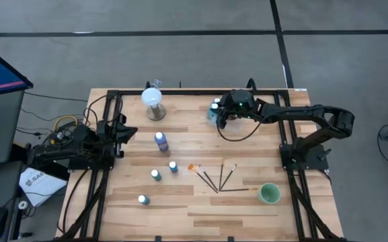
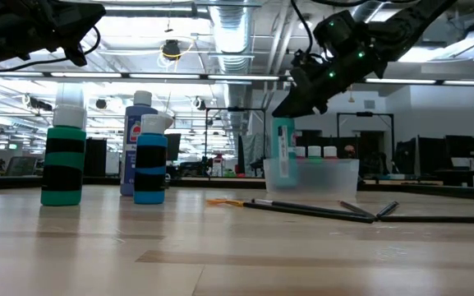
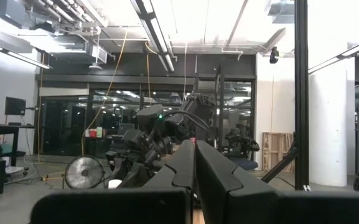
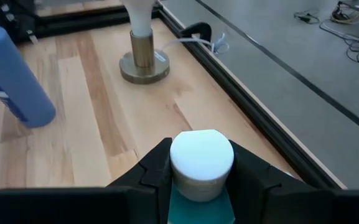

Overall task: Pick & Place Paint Supplies
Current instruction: Put the large light blue paint bottle into the transparent bin

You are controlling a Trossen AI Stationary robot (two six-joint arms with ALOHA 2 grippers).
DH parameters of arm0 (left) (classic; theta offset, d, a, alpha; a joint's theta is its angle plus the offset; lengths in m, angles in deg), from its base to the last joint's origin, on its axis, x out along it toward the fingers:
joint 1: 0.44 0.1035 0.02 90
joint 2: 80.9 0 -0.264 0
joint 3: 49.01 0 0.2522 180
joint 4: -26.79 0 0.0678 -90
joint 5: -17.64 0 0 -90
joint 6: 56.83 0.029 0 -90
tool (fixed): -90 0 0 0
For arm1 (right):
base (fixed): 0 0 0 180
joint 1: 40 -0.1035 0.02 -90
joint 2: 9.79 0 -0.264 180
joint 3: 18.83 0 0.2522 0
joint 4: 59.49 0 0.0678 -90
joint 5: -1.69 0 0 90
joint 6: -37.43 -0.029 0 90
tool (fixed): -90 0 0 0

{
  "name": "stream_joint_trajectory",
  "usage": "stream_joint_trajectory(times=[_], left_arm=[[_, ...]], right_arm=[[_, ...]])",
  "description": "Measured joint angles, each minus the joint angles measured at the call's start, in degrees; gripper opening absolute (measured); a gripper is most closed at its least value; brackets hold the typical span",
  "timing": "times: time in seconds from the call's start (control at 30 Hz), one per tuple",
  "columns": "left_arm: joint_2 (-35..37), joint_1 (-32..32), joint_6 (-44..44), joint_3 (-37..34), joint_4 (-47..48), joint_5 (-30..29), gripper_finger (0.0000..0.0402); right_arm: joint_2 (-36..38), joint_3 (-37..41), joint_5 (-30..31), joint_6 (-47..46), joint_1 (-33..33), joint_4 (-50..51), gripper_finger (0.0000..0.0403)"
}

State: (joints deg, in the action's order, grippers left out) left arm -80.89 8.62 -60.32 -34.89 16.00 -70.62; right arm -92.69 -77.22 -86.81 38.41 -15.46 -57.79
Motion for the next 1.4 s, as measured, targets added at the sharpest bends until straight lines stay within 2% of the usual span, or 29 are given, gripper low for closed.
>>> stream_joint_trajectory(times=[0.3, 0.6, 0.83, 1.13, 1.4], left_arm=[[0.0, 0.0, -0.01, 0.0, 0.0, 0.02, 0.0002], [0.0, 0.0, 0.0, 0.02, 0.0, 0.02, 0.0002], [0.0, 0.0, -0.02, 0.0, 0.02, 0.02, 0.0002], [0.0, 0.02, -0.01, 0.0, 0.01, 0.01, 0.0002], [0.0, 0.0, -0.02, 0.0, 0.0, 0.01, 0.0002]], right_arm=[[-0.02, 0.0, -0.17, -1.06, 0.06, -0.6, 0.0108], [-4.47, -0.07, -0.15, -1.68, 0.28, -4.54, 0.0108], [-4.52, -0.04, -0.2, -1.69, 0.39, -5.02, 0.0108], [-4.48, -0.04, -0.18, -2.13, 0.37, -5.37, 0.0182], [-3.24, -0.02, -0.2, -1.13, 0.35, -5.02, 0.0199]])
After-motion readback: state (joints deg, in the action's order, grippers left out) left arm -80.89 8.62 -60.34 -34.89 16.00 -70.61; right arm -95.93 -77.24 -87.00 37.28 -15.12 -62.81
